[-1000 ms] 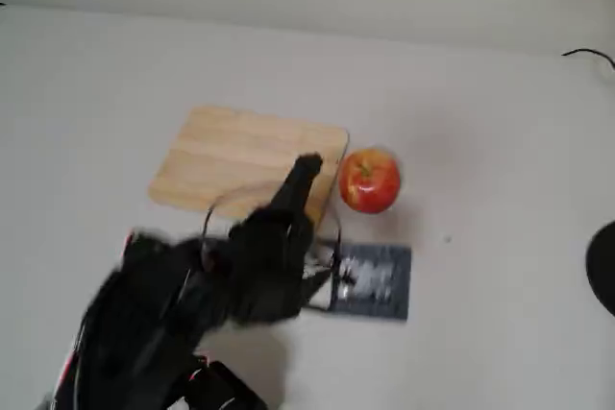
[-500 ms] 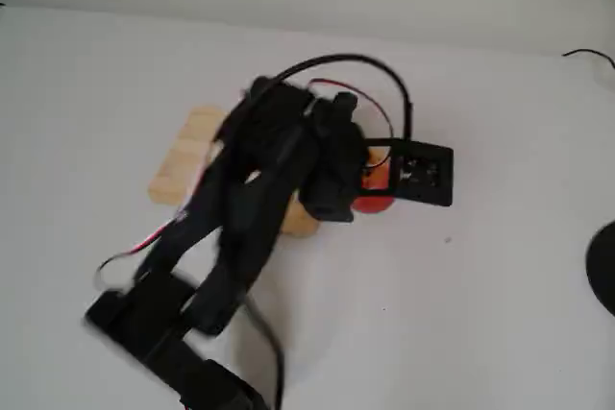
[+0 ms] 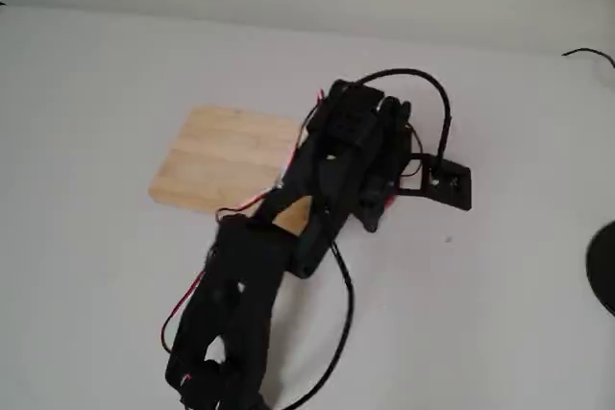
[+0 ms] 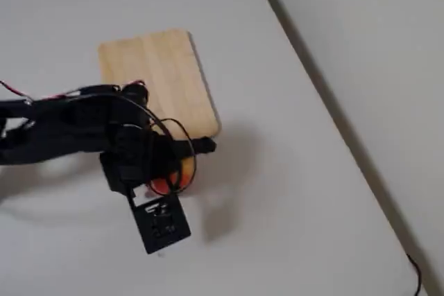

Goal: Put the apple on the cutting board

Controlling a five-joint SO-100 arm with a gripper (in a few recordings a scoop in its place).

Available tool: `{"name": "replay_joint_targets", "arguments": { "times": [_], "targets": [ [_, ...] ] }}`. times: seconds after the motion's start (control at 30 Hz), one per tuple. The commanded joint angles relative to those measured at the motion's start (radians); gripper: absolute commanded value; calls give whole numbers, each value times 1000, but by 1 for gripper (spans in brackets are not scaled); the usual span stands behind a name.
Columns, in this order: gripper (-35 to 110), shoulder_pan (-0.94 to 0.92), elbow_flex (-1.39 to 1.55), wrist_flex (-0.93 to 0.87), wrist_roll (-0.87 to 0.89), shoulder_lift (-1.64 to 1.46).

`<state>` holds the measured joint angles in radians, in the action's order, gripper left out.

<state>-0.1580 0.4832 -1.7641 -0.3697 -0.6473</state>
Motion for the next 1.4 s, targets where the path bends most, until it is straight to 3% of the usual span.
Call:
{"name": "replay_joint_targets", "arguments": {
  "times": [0.0,0.13,0.5,0.9,1.37],
  "targets": [
    [70,18,-123,-32,-3,6],
    [59,38,-123,-35,-2,14],
    [1,81,-143,-32,8,64],
    [0,155,-172,-54,58,-140],
    [0,506,-146,-60,181,-325]
  ]
}}
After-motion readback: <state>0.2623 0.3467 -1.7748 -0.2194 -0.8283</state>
